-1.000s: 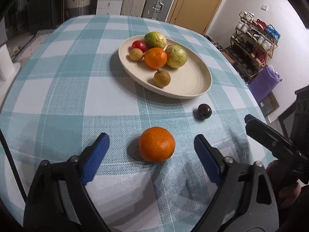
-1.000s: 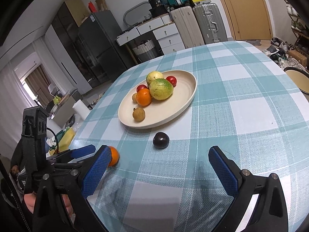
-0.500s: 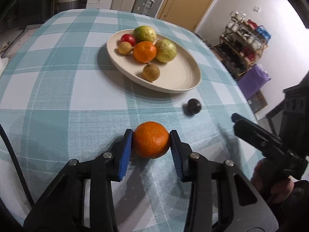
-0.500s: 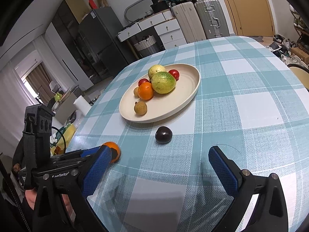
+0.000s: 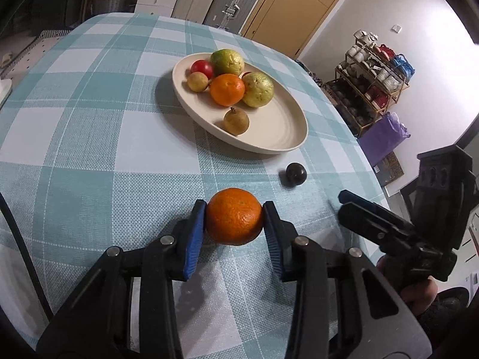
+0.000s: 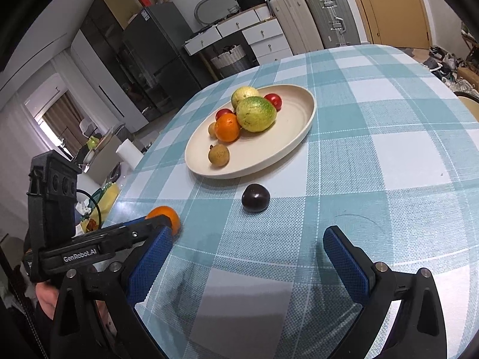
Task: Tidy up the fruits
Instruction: 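Grasp the dark plum with the right gripper while the left holds the orange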
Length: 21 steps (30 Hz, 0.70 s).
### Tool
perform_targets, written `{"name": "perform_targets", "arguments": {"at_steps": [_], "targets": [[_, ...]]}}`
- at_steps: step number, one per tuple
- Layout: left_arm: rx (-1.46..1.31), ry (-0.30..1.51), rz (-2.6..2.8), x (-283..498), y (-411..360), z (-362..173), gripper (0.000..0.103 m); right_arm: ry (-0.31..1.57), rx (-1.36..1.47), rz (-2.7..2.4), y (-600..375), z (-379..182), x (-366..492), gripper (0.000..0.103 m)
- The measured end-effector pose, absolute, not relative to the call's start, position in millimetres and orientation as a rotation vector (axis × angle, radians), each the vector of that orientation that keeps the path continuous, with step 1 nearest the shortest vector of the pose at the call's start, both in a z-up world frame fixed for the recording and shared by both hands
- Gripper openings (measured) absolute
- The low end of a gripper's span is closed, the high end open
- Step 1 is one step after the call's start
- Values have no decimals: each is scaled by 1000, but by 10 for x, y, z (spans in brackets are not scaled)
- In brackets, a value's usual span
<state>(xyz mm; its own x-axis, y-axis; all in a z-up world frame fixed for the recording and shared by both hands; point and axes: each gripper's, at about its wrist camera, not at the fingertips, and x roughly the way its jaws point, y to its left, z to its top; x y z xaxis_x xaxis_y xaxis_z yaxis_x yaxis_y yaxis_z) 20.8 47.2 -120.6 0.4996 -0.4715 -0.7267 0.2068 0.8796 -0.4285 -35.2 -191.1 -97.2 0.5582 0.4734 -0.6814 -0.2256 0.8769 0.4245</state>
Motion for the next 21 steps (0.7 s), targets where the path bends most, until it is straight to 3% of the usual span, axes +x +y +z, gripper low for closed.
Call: {"name": "perform_targets", "arguments": {"at_steps": [14,19,21], "targets": [[-332,974,-428,241,554,-1262,35,888,268,452,-1762,-997,-159,100],[-339,986,-419,275,574,-1296,35,886,203,428,-1713,-1014,-76,81],[-337,992,-413,288,583,-1318,35,899,196,423,-1707,-1043,-34,81]]}}
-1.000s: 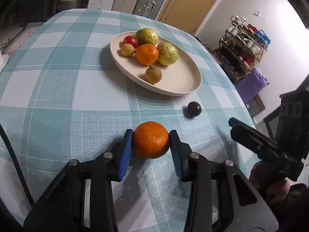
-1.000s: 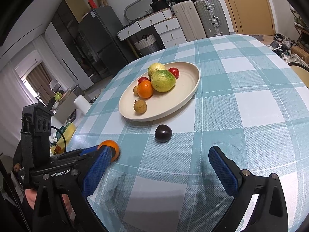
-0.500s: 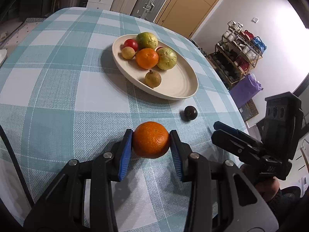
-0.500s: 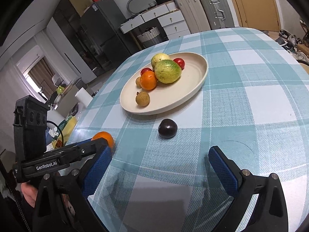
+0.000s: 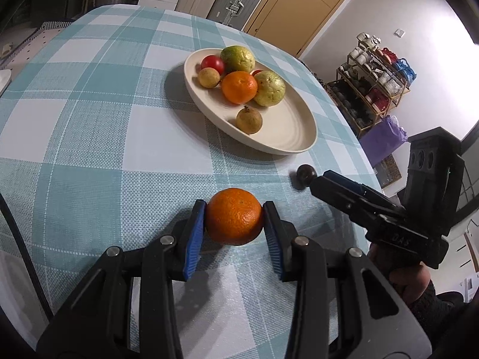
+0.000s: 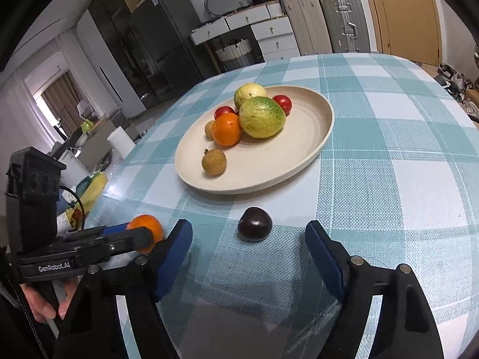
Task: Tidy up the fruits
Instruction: 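Grasp the dark plum with the right gripper while the left holds the orange, then carry the orange and plum onto the plate and open both grippers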
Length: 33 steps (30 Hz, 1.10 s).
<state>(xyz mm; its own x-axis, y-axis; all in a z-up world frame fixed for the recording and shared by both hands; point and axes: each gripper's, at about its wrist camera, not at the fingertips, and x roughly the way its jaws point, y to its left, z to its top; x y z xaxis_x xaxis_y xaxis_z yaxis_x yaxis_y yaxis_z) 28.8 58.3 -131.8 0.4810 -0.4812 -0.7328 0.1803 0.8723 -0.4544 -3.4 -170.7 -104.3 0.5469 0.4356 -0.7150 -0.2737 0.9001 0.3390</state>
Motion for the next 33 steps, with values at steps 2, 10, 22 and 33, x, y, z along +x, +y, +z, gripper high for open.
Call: {"name": "perform_targets", "arguments": {"at_steps": [2,10,22,33], "targets": [[-351,992,-418,296,603,-1330,35,906,195,415,-1706,-1058,-7,77],[-357,976,-444,299,591,-1281,35,919,193,395,-1685,-1089,74,43],[-361,977,-418,295,640,-1239,35,896,123,366,-1602,-1052,28,25],[-352,994,-366,333,668,-1244,35,879,143,397,-1628,-1014,-43,25]]}}
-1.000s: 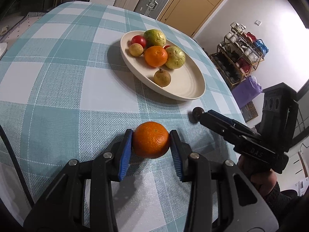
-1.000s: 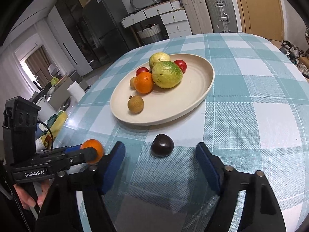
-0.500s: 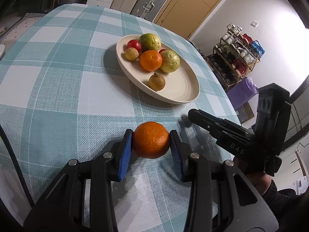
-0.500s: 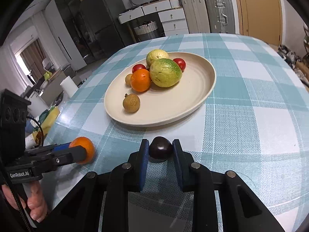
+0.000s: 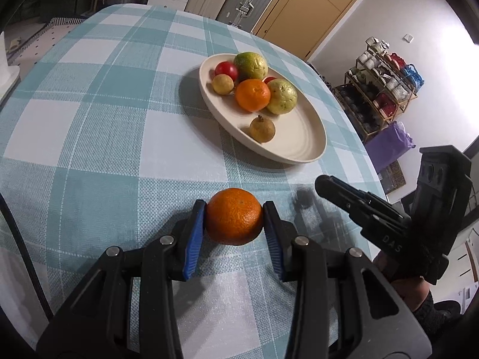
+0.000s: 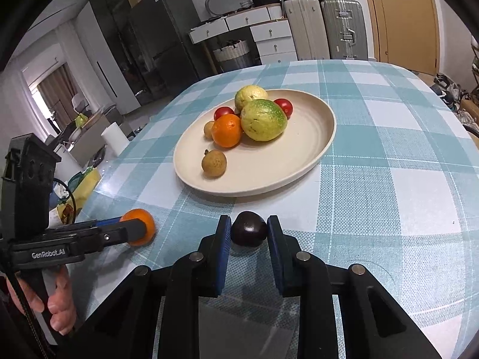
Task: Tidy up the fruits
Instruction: 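Carry the orange and plum onto the plate and open both grippers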
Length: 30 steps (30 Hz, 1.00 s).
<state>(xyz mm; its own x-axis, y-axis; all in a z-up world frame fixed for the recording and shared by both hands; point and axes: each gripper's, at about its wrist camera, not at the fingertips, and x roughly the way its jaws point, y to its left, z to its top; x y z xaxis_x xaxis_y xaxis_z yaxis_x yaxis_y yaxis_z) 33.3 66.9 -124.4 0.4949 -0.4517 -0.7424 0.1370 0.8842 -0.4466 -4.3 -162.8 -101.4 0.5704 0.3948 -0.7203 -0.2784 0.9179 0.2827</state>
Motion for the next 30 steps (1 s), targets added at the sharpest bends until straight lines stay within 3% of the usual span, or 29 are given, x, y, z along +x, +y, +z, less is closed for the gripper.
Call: {"name": "perform_targets", "arguments": {"at_steps": [30], "targets": [[-327,884,-318,1127,663,-776,35,772,122,514,-1423,-612,399,25]]}}
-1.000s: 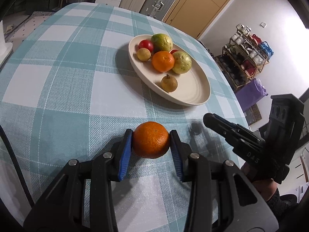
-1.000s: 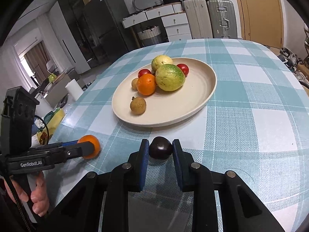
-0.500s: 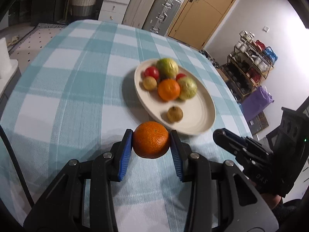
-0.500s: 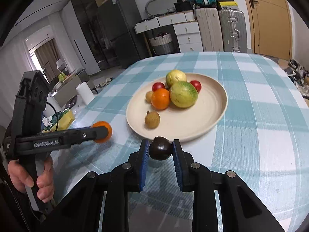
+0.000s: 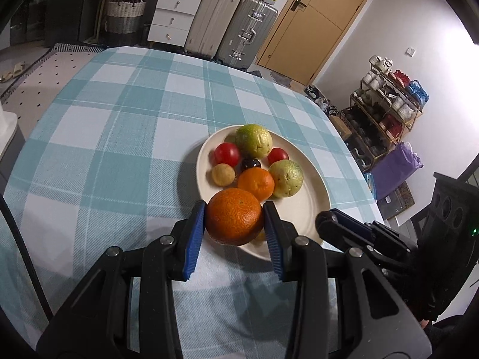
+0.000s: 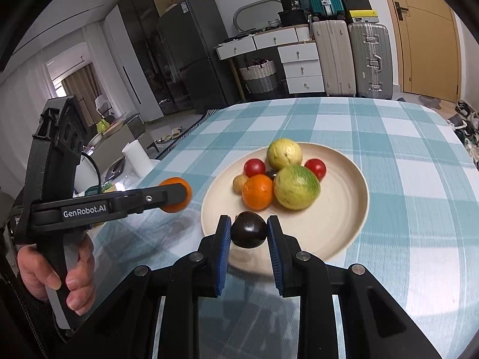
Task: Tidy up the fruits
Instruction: 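Carry the orange and plum onto the plate and open both grippers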
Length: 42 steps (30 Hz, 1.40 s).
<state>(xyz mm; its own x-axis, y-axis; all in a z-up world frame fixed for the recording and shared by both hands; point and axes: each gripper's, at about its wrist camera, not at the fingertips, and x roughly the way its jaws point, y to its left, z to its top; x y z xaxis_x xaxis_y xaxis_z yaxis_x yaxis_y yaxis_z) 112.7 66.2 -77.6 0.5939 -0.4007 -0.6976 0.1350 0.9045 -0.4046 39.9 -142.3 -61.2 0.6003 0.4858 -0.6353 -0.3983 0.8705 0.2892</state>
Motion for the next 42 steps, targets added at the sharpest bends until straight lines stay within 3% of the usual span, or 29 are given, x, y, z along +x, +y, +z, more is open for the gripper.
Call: {"name": "perform_targets", "arguments": {"at_steps": [27,33,42], "targets": [[-360,921,-378,1638,519,-1043,35,811,103,539,-1240,-768,842,25],[-338,887,-384,1619,491,-930,36,789,88,546,-1234,-739,806,31],[-326,865,-337,1433,559,-814,36,708,114,521,-1376,-550,681,50]]}}
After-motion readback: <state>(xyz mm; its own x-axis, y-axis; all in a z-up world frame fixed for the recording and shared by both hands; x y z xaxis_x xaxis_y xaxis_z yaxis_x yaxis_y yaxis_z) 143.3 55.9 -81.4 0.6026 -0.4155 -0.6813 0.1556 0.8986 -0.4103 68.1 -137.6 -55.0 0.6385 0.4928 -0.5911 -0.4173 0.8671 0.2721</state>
